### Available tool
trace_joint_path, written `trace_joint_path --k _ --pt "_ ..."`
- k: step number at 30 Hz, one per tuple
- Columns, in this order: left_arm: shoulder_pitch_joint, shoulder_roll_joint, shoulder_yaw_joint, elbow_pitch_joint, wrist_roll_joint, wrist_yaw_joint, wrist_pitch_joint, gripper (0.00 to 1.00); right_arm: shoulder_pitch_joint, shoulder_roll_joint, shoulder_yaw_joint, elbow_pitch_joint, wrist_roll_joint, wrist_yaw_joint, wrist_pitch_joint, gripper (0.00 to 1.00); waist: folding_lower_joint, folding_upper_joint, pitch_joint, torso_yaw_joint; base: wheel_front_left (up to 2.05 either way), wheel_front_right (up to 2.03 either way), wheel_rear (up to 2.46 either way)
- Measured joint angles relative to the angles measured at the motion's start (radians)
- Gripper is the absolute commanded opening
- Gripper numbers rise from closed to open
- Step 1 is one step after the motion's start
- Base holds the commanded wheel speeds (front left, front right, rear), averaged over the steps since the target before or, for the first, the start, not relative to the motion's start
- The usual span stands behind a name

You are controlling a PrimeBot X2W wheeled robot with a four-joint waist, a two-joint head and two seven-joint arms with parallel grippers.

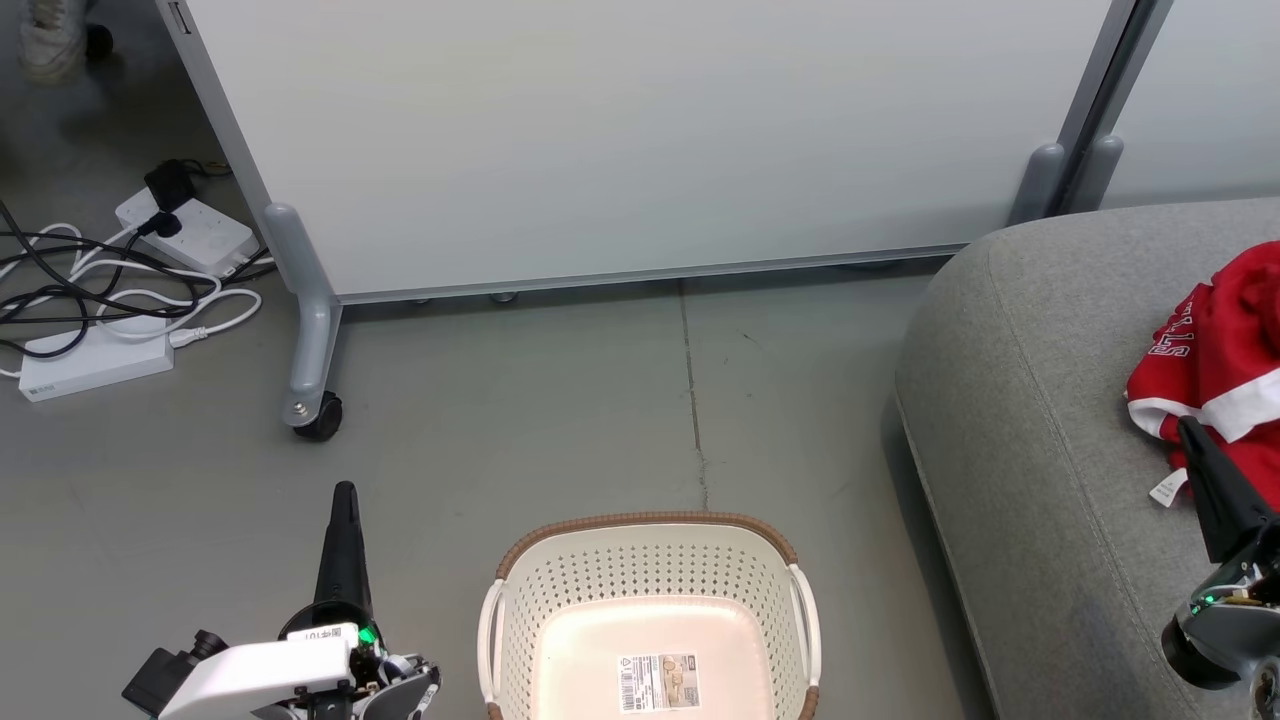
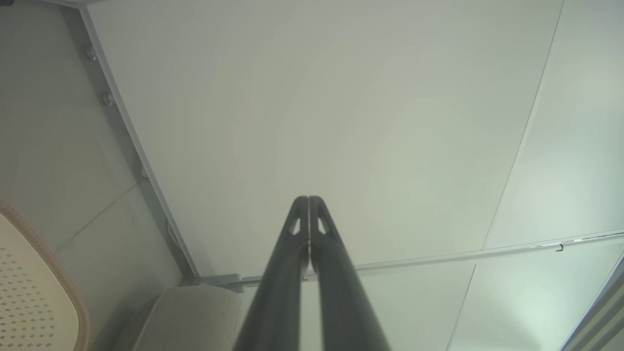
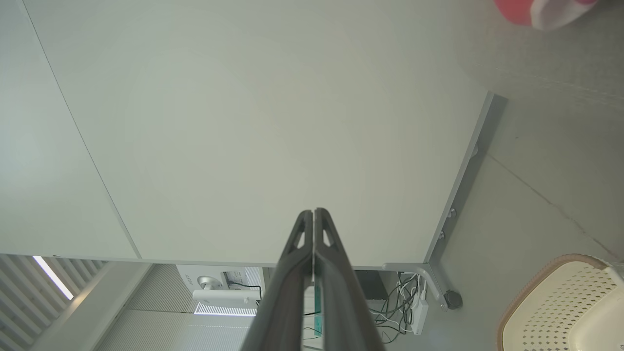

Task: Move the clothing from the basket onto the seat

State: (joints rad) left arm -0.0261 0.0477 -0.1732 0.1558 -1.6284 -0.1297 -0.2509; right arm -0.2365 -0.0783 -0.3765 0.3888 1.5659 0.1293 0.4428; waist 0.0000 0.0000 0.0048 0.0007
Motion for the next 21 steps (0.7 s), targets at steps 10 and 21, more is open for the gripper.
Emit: trace_joint_path --k 10,21 --pt "0.000 0.000 0.000 0.000 0.000 0.000 0.000 0.00 0.000 0.000 -0.001 0.000 0.000 0.000 0.001 0.00 0.0000 0.0000 0.000 0.000 0.00 0.00 0.00" --pt "0.000 0.000 0.000 0.000 0.000 0.000 0.000 0.00 0.000 0.000 -0.001 0.000 0.000 0.000 0.001 0.00 0.0000 0.0000 0.000 0.000 0.00 0.00 0.00"
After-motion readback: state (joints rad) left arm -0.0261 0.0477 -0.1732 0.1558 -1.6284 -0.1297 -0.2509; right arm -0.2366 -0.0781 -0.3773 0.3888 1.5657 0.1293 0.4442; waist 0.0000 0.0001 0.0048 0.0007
